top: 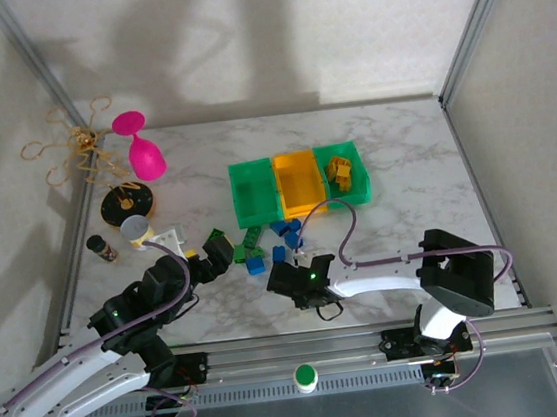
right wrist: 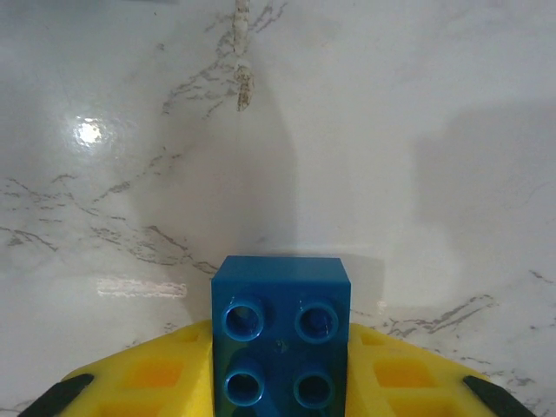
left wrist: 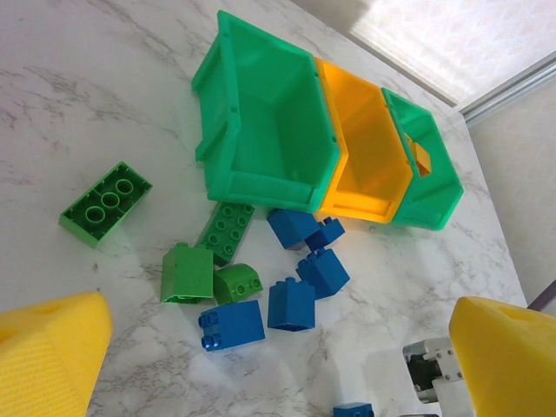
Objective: Sort the legos into containers by color
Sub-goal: Pick up the lego from the bottom-center of the table, then place the lego in the container.
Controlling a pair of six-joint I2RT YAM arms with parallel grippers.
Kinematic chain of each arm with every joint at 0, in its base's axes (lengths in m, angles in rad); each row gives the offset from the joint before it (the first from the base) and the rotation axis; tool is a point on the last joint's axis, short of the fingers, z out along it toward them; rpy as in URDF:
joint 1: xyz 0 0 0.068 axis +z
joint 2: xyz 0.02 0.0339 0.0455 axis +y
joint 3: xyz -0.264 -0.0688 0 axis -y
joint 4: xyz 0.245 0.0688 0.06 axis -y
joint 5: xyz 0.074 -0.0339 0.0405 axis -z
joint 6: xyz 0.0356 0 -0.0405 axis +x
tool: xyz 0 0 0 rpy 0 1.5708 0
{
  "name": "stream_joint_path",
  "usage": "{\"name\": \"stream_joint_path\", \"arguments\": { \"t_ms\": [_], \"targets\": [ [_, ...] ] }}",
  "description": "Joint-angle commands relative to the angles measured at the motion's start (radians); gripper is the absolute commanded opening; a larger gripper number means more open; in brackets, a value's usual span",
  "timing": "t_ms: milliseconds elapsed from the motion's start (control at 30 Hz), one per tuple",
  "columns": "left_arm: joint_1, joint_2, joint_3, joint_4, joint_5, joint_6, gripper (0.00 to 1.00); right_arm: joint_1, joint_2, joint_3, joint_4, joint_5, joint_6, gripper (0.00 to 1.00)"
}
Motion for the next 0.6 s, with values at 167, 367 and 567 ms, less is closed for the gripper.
{"name": "stream_joint_path", "arguments": {
  "t_ms": [167,367,567],
  "targets": [
    [0.010,0.034,0.052,0.009,-0.025,0.031,1.00,-0.099,-0.146,0.107,-0.102,0.101,-0.130,0.26],
    [0.009,0.075,0.085,0.041,-0.026,0.056,0.99,-0.248,-0.199,0.192,-0.072,0.071,-0.306,0.26],
    [0.011,0.132,0.117,0.114,-0.026,0.082,1.00,-0.400,-0.145,0.283,0.010,0.035,-0.460,0.26]
  ]
}}
